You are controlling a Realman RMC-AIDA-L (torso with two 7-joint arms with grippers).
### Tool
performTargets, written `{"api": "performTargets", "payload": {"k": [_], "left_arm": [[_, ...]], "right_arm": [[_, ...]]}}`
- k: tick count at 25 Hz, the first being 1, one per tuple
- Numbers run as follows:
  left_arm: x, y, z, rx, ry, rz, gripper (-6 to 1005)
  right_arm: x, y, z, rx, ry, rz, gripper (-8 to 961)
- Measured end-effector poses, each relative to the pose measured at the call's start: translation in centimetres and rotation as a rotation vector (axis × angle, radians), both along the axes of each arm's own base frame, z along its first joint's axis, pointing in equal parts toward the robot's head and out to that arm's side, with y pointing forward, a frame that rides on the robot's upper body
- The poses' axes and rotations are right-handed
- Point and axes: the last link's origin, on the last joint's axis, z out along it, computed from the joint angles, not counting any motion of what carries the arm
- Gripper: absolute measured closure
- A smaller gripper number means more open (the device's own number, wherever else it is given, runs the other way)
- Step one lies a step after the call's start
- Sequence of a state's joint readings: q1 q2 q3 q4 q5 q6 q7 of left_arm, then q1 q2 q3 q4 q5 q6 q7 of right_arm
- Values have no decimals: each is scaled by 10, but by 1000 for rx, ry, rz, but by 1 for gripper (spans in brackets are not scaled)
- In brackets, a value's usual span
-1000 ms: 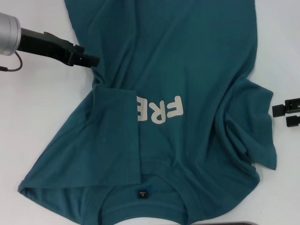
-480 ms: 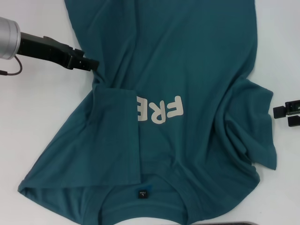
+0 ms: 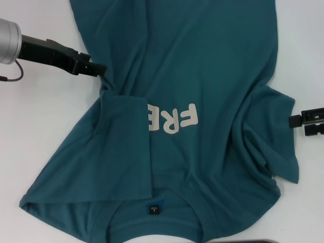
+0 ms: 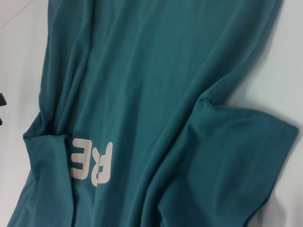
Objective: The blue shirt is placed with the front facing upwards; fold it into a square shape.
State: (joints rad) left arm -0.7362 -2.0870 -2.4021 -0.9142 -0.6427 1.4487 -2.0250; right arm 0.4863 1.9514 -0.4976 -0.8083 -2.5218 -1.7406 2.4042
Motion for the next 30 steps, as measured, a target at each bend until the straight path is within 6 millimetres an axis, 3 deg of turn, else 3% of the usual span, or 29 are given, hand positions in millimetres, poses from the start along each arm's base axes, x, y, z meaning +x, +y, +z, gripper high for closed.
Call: {"api": "performTargets", "payload": {"k": [30], "left_arm": [[-1, 3, 2, 15, 11, -8, 416]], "right_arm": [[-2, 4, -16, -2, 20, 23, 104]]}}
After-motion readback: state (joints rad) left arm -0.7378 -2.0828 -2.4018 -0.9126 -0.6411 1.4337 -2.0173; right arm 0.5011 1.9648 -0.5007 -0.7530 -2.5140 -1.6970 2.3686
